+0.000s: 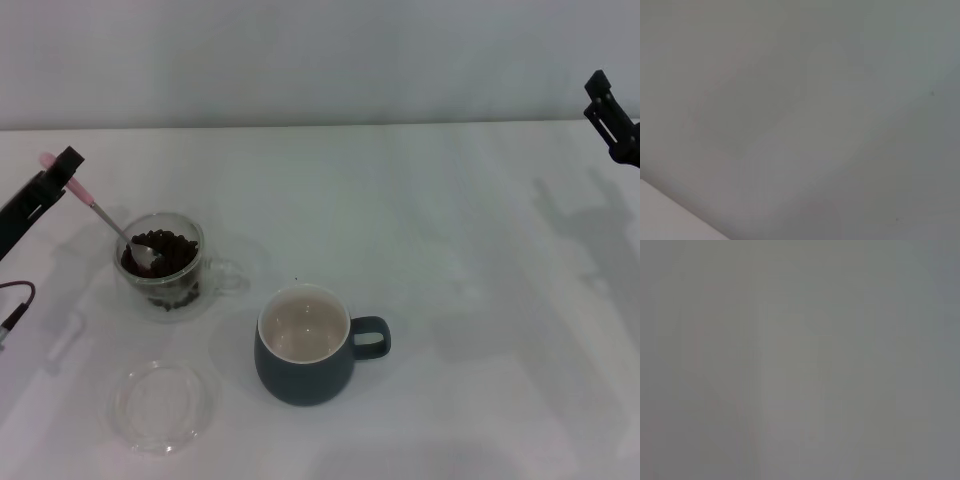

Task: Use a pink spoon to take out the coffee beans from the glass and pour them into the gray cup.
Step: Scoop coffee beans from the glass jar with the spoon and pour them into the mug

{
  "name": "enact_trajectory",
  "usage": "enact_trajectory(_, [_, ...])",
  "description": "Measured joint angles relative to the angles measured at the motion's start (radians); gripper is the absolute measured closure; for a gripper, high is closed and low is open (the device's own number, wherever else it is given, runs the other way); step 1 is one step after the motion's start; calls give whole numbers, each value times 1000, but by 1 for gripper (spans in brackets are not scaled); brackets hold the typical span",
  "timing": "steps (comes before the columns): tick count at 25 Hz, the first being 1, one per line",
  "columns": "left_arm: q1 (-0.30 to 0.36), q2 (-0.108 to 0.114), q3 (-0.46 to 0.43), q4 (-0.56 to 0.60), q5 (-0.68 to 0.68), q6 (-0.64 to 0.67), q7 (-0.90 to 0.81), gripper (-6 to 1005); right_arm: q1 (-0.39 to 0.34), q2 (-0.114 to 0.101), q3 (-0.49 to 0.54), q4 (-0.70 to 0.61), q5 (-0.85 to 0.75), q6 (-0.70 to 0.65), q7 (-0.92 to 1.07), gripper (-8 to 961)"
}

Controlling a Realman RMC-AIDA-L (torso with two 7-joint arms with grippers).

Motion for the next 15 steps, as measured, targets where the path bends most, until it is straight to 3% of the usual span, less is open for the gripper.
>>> enact_trajectory(15, [0,0,2,-3,5,9,-126,862,6,-4,2,0,0,4,0,82])
